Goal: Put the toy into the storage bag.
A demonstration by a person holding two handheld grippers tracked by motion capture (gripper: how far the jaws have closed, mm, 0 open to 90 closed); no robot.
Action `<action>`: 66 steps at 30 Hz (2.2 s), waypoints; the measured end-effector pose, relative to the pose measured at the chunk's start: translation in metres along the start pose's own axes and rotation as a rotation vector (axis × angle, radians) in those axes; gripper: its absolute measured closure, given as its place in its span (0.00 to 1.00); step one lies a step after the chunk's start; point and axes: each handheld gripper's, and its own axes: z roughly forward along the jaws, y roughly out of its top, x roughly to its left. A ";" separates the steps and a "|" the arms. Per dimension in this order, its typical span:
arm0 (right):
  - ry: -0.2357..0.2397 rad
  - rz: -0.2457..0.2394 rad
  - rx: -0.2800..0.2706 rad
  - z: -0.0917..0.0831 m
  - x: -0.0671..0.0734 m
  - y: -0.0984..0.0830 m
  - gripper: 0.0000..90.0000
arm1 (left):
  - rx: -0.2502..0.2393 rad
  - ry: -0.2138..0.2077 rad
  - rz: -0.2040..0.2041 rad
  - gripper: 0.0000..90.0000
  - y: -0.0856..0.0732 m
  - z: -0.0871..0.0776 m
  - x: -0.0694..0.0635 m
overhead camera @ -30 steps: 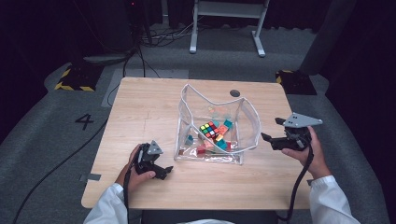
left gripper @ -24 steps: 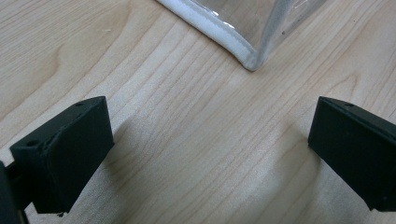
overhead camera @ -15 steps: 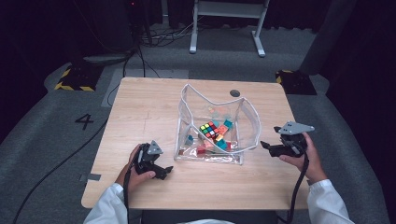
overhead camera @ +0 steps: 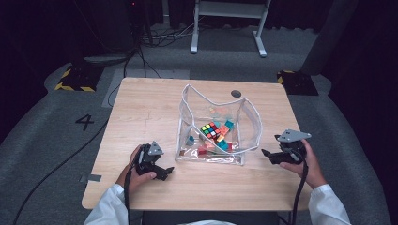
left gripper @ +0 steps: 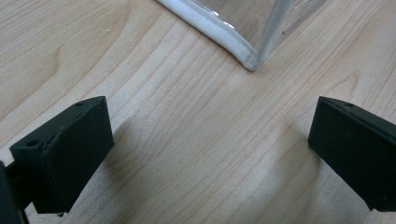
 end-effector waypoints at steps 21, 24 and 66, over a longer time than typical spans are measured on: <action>0.017 0.050 0.052 0.006 0.007 -0.049 0.23 | 0.000 -0.002 -0.001 0.00 0.000 0.000 0.000; 0.021 0.069 0.055 0.004 0.006 -0.056 0.23 | 0.000 -0.004 -0.002 0.00 0.000 0.000 0.000; 0.029 0.251 -0.010 -0.006 -0.007 -0.103 0.18 | 0.000 -0.005 -0.008 0.00 0.000 0.000 -0.001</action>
